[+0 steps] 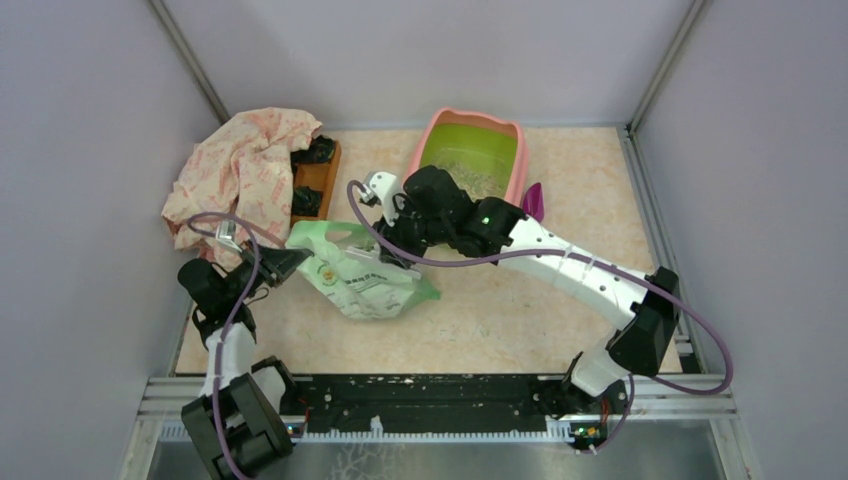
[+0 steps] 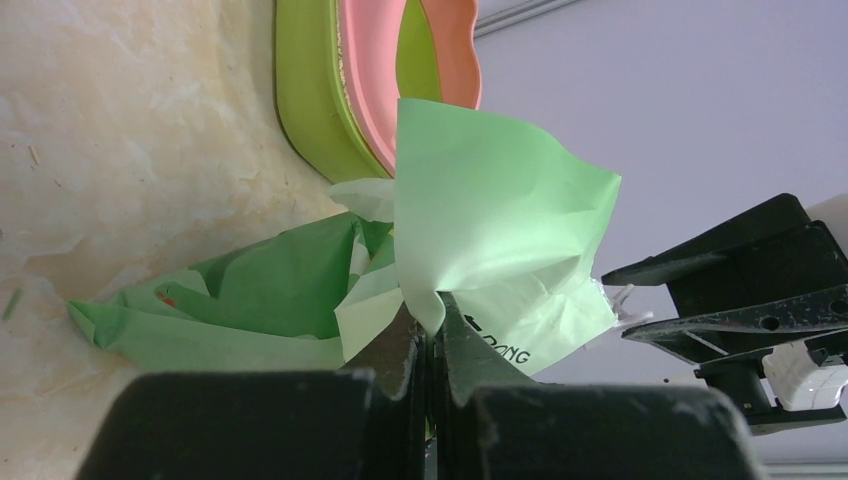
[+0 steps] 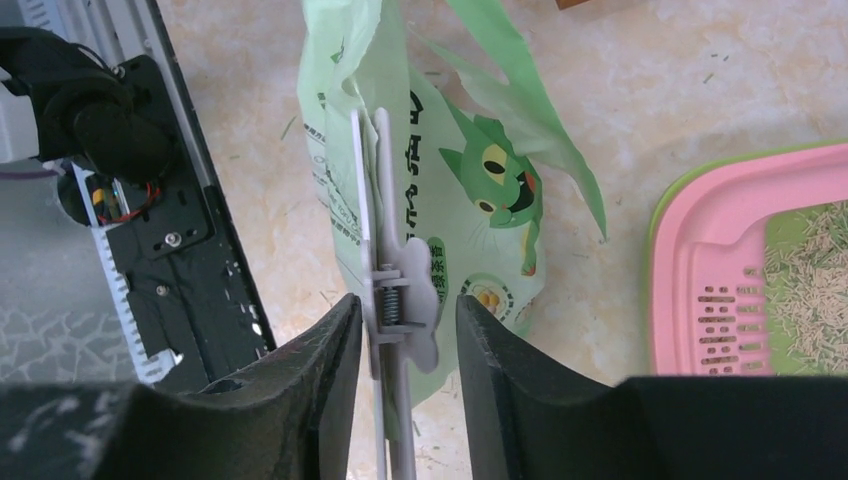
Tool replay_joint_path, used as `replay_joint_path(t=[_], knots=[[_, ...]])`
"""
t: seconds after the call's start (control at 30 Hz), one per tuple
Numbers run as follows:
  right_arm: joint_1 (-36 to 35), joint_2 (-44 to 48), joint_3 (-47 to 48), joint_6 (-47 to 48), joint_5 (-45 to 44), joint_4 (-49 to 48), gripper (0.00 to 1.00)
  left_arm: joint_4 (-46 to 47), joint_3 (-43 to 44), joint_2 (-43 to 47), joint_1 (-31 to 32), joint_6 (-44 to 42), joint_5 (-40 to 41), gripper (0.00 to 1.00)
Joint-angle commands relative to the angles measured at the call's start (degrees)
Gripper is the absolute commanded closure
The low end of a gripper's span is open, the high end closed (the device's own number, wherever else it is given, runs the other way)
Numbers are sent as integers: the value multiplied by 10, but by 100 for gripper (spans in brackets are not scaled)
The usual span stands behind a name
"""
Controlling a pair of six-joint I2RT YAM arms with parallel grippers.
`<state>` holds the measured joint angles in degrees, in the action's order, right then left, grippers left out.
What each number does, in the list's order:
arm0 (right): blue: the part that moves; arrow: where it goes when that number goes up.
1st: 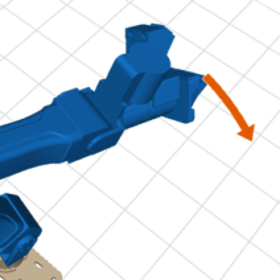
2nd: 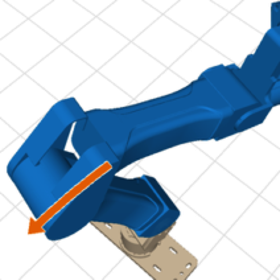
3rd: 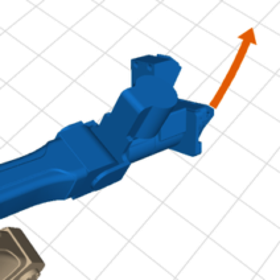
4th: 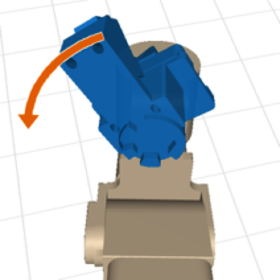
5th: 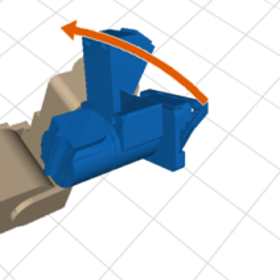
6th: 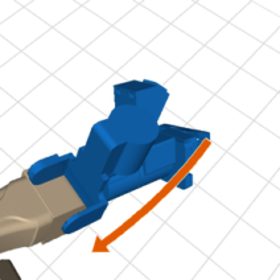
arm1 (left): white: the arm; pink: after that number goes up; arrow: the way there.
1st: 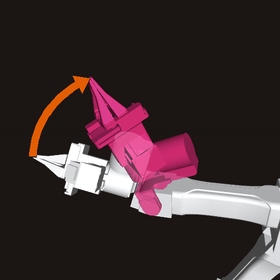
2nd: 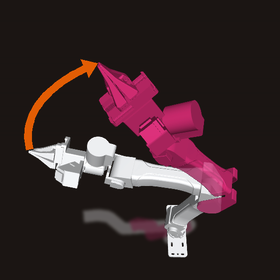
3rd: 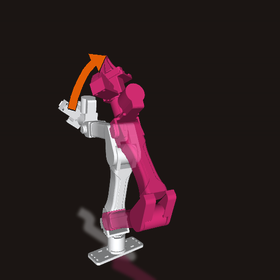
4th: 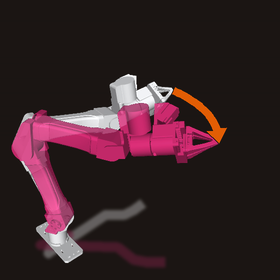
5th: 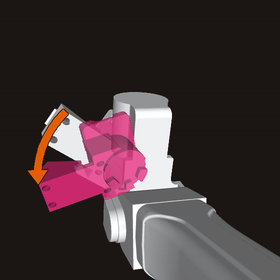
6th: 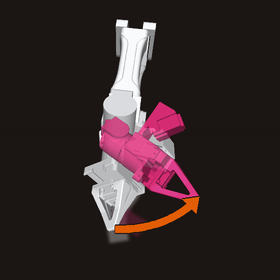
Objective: Fill the litter box with clean litter
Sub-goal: Clamp the cat litter bag at the center of the board.
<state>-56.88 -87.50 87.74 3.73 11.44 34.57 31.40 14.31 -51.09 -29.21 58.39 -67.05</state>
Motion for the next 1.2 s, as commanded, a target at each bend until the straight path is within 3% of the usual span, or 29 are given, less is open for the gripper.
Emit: replay_joint_path(t=[0.0, 0.17, 1.17], knots=[[-3, 6, 19, 11, 17, 10, 57, 12, 0, 8, -12, -12, 15, 98], [2, 4, 24, 16, 23, 12, 49, 33, -4, 11, -11, 0, 11, 98], [20, -27, 70, 28, 63, 31, 50, 29, -39, 27, -38, 17, 19, 97]])
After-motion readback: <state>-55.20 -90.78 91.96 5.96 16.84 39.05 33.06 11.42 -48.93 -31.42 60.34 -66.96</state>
